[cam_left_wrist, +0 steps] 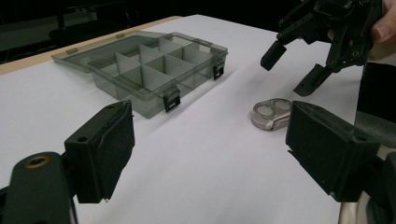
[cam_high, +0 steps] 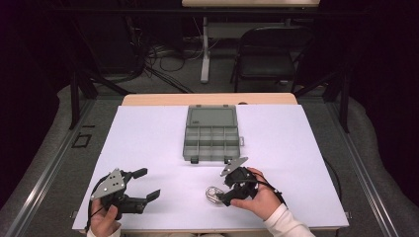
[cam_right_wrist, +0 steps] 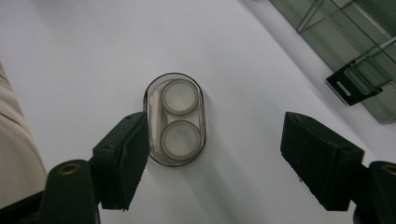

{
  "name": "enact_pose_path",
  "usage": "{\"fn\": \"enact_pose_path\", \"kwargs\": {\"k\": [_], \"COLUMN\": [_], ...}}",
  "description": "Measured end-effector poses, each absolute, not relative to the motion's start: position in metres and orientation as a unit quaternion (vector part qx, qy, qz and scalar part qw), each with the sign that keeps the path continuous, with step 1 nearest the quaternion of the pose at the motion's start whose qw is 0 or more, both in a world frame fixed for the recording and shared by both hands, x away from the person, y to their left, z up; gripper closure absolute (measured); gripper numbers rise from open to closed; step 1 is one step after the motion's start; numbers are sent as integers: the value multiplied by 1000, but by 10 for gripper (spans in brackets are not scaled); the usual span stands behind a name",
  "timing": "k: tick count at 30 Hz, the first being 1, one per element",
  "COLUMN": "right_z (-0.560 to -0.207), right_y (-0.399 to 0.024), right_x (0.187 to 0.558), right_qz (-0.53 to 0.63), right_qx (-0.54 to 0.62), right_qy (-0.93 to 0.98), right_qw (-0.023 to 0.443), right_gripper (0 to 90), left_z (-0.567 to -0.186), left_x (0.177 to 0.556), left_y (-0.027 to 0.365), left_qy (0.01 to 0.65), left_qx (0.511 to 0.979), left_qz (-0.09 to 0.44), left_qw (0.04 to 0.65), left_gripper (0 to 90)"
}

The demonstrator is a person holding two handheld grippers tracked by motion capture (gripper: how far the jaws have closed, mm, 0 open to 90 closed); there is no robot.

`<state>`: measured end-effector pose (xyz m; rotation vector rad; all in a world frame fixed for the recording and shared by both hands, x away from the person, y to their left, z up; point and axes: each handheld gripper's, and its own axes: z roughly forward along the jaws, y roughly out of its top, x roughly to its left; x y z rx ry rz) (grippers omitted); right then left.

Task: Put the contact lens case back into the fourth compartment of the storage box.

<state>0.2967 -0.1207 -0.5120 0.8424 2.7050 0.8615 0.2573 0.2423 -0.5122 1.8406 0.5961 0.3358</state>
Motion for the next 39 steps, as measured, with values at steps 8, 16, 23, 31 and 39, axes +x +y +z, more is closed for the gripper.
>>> {"fn": "enact_pose_path", "kwargs": {"k": [8, 16, 23, 31, 39], "right_z": [-516, -522, -527, -531, -534], "right_y": [-109, -96, -90, -86, -82], "right_x": [297, 296, 296, 298, 299], "right_qz": [286, 278, 267, 250, 239], "right_qx": [285, 281, 278, 281, 281], "right_qy": [911, 916, 921, 924, 928], "right_qw": [79, 65, 65, 62, 57], "right_gripper": [237, 286, 290, 320, 341], "left_z": [-512, -512, -512, -513, -512], "left_x": [257, 257, 257, 257, 257], "left_y": [242, 242, 242, 242, 242], "left_qy": [252, 259, 258, 258, 259], "left_qx": [780, 780, 781, 780, 781], "left_qz": [142, 147, 145, 146, 146], "left_qw": [555, 551, 551, 551, 550], "left_gripper": [162, 161, 162, 162, 162]}}
